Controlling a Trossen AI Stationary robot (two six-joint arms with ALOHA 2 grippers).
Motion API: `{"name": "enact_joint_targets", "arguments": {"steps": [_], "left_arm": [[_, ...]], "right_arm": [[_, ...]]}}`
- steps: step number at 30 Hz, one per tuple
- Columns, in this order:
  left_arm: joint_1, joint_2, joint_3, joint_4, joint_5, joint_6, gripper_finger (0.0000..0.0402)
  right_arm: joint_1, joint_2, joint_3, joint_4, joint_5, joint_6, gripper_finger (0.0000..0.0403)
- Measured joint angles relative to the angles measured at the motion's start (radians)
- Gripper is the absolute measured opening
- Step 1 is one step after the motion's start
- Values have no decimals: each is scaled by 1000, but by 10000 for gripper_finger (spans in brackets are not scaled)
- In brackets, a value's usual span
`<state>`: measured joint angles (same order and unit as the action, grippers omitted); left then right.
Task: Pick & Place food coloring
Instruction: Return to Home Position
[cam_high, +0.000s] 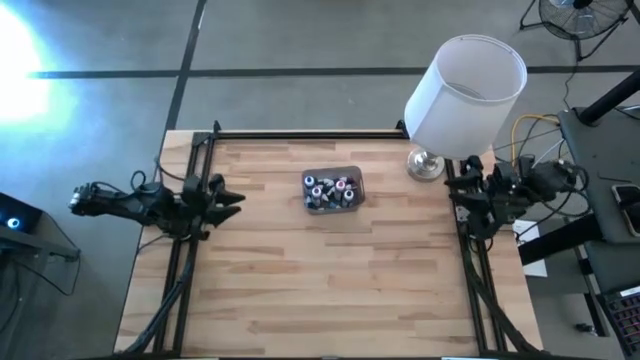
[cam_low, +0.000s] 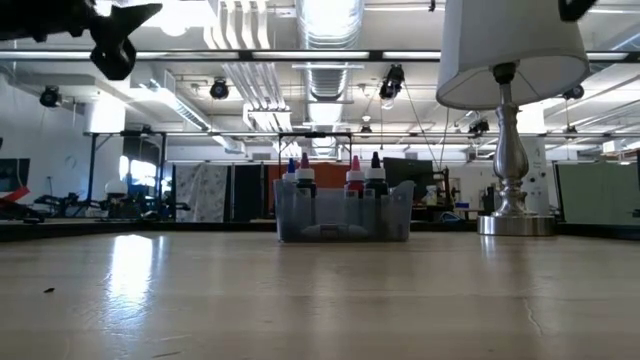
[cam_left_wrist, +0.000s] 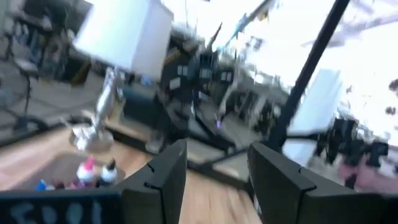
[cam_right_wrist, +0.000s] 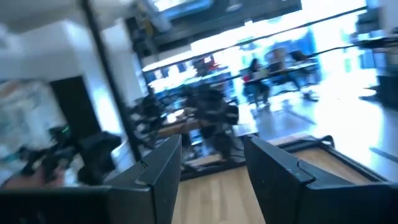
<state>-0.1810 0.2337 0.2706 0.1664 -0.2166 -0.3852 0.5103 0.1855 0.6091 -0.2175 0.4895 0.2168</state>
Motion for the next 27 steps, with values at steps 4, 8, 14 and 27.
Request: {"name": "enact_joint_targets", "arguments": {"steps": [4, 8, 14, 27], "left_arm": [[35, -107, -53, -13, -3, 16, 147], [62, -224, -89, -113, -2, -25, 147], [59, -205, -123, -124, 48, -456, 147], [95, -233, -261, -115, 35, -586, 147]], "right_arm": [[0, -150, -88, -27, 126, 24, 171], [-2, -176, -126, -41, 326, 4, 174], [-2, -102, -149, -49, 552, -11, 171], [-3, 4, -159, -40, 535, -10, 171]]}}
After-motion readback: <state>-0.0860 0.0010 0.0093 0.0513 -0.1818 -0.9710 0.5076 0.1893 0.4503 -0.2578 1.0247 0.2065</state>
